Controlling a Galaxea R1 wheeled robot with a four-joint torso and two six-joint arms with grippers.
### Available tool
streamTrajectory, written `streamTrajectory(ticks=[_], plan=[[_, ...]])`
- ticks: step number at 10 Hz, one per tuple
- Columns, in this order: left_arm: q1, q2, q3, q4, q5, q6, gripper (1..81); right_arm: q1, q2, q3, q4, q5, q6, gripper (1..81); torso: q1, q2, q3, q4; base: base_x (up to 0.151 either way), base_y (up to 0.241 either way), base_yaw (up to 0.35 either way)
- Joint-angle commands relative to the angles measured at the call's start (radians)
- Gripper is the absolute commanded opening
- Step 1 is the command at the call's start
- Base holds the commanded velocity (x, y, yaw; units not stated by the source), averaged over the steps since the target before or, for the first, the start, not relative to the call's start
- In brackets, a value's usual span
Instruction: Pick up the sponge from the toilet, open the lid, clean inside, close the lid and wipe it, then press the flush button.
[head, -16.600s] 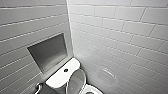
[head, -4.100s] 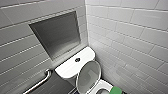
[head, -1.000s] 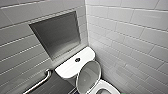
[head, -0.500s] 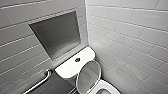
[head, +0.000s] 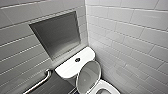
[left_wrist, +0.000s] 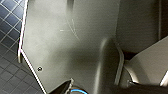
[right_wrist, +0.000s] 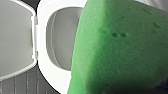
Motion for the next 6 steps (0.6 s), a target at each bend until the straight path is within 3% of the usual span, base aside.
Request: streamTrajectory(ticks=[1, 4, 5, 6], plan=[[0.002, -0.004, -0.004, 0.002, 0.073, 0.009, 81.1, 0.226, 0.019, -0.026, -0.027, -0.215, -0.043, 1.0, 0.000, 0.000, 0.000, 0.000, 0.000, 0.000, 0.000], [-0.001, -0.001, -0.004, 0.002, 0.073, 0.009, 81.1, 0.402, 0.074, -0.101, -0.025, -0.350, -0.043, 1.0, 0.000, 0.000, 0.000, 0.000, 0.000, 0.000, 0.000], [-0.001, -0.001, -0.004, 0.002, 0.073, 0.009, 81.1, 0.465, 0.085, -0.106, -0.017, -0.396, -0.043, 1.0, 0.000, 0.000, 0.000, 0.095, 0.000, 0.000, 0.000], [-0.001, -0.004, -0.004, 0.002, 0.075, 0.008, 81.1, 0.504, 0.104, -0.113, -0.017, -0.424, -0.041, 1.0, 0.000, 0.000, 0.000, 0.102, 0.000, 0.000, 0.000]])
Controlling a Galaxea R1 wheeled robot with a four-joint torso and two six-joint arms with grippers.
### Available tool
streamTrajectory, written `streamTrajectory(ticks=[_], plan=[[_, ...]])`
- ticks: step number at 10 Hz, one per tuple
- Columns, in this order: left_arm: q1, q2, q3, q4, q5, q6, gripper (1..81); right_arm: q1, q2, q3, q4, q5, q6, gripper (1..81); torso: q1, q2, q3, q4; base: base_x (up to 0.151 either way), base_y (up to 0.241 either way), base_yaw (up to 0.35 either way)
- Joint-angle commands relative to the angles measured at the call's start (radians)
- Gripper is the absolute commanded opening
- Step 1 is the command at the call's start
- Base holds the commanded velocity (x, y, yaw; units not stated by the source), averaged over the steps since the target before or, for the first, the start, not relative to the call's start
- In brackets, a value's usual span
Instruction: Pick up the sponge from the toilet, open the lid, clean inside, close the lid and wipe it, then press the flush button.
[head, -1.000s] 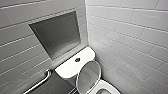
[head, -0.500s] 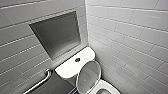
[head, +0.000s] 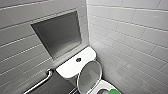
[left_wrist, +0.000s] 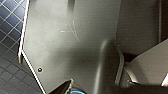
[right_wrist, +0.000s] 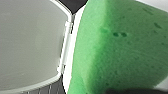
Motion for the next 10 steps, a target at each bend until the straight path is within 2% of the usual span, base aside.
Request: streamTrajectory(ticks=[1, 3, 4, 5, 6, 10], plan=[[0.006, -0.007, -0.004, 0.002, 0.078, 0.008, 81.1, 0.210, 0.054, -0.058, -0.012, -0.173, -0.010, 1.0, 0.000, 0.000, 0.000, 0.095, 0.000, 0.000, 0.000], [0.006, -0.007, -0.004, 0.002, 0.078, 0.008, 81.1, 0.212, 0.122, -0.132, -0.021, -0.183, -0.012, 1.0, 0.000, 0.000, 0.000, 0.156, 0.000, 0.000, 0.000], [0.006, -0.007, -0.004, 0.002, 0.078, 0.008, 81.1, 0.209, 0.156, -0.164, -0.024, -0.189, -0.014, 1.0, 0.000, 0.000, 0.000, 0.098, 0.000, 0.000, 0.000], [0.006, -0.005, -0.004, 0.002, 0.078, 0.008, 81.1, 0.204, 0.207, -0.213, -0.036, -0.216, -0.014, 1.0, 0.000, 0.000, 0.000, 0.125, 0.000, 0.000, 0.000], [0.006, -0.004, -0.004, 0.002, 0.078, 0.008, 81.1, 0.201, 0.270, -0.277, -0.063, -0.239, -0.012, 1.0, 0.000, 0.000, 0.000, 0.140, 0.000, 0.000, 0.000], [0.006, -0.004, -0.004, -0.001, 0.078, 0.008, 81.1, 0.160, 0.466, -0.512, -0.058, -0.244, -0.001, 1.0, 0.000, 0.000, 0.000, 0.140, 0.000, 0.000, 0.000]])
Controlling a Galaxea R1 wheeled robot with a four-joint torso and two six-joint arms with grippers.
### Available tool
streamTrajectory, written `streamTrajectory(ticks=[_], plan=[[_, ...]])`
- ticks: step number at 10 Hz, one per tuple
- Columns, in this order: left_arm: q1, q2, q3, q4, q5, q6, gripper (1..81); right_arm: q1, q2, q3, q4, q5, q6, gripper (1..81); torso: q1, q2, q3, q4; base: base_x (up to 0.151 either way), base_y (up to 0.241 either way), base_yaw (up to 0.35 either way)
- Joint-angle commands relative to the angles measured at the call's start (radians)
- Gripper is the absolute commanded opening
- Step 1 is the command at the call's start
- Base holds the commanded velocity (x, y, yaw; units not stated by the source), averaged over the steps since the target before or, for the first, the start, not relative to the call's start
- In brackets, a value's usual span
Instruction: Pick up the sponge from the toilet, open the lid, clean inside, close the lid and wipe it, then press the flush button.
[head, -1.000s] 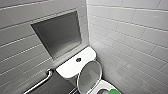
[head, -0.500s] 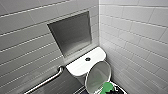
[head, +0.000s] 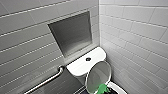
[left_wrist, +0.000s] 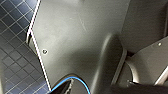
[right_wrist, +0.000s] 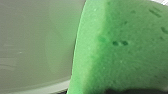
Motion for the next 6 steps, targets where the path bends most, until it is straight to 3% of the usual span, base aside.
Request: streamTrajectory(ticks=[1, 4, 6], plan=[[0.000, -0.009, -0.005, -0.001, 0.075, 0.008, 81.1, 0.038, 0.129, -0.119, -0.025, -0.068, 0.004, 1.0, 0.000, 0.000, 0.000, 0.000, 0.000, 0.000, 0.000], [0.000, -0.007, -0.005, 0.002, 0.075, 0.008, 81.1, -0.063, 0.092, -0.096, -0.030, -0.055, -0.004, 1.0, 0.000, 0.000, 0.000, 0.000, 0.000, 0.000, 0.000], [0.000, -0.007, -0.005, 0.002, 0.075, 0.008, 81.1, -0.111, 0.003, 0.020, -0.032, -0.018, -0.005, 1.0, 0.000, 0.000, 0.000, 0.000, 0.000, 0.000, 0.000]])
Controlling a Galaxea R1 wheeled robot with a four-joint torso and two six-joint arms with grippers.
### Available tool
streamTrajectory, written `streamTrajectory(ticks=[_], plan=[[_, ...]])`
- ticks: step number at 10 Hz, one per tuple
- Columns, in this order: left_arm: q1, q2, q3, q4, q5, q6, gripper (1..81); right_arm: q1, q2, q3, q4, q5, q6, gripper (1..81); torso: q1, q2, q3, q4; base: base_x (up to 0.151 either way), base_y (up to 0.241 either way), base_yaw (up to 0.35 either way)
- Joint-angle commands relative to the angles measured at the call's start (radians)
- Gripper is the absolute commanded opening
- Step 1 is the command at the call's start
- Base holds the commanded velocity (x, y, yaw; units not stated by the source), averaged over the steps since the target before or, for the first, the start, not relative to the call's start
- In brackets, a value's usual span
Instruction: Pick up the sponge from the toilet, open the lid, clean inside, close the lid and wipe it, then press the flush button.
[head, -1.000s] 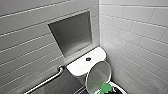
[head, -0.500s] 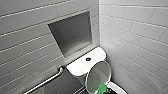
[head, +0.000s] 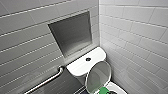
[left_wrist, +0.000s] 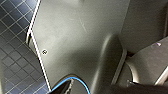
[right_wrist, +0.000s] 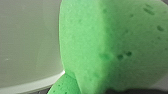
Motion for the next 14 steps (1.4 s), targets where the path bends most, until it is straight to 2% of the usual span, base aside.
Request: streamTrajectory(ticks=[1, 3, 8, 10, 13, 14], plan=[[0.000, -0.006, -0.005, 0.002, 0.075, 0.009, 81.1, -0.029, -0.125, 0.234, -0.022, -0.121, -0.006, 1.0, 0.000, 0.000, 0.000, 0.000, 0.000, 0.000, 0.000], [0.000, 0.000, -0.005, 0.003, 0.072, 0.009, 81.1, -0.056, -0.223, 0.357, -0.022, -0.099, -0.006, 1.0, 0.000, 0.000, 0.000, 0.000, 0.000, 0.000, 0.000], [0.000, 0.000, -0.005, 0.003, 0.069, 0.009, 81.1, -0.190, -0.350, 0.364, -0.012, -0.044, -0.003, 1.0, 0.000, 0.000, 0.000, 0.000, 0.000, 0.000, 0.000], [-0.002, 0.003, -0.003, 0.003, 0.067, 0.009, 81.1, -0.222, -0.429, 0.410, -0.009, 0.008, 0.003, 1.0, 0.000, 0.000, 0.000, 0.000, 0.000, 0.000, 0.000], [0.000, 0.007, -0.003, 0.003, 0.066, 0.009, 81.1, -0.225, -0.603, 0.663, -0.009, 0.115, 0.004, 1.0, 0.000, 0.000, 0.000, 0.000, 0.000, 0.000, 0.000], [-0.002, 0.009, -0.002, 0.003, 0.066, 0.011, 81.1, -0.227, -0.645, 0.717, -0.002, 0.129, 0.004, 1.0, 0.000, 0.000, 0.000, 0.000, 0.000, 0.000, 0.000]])
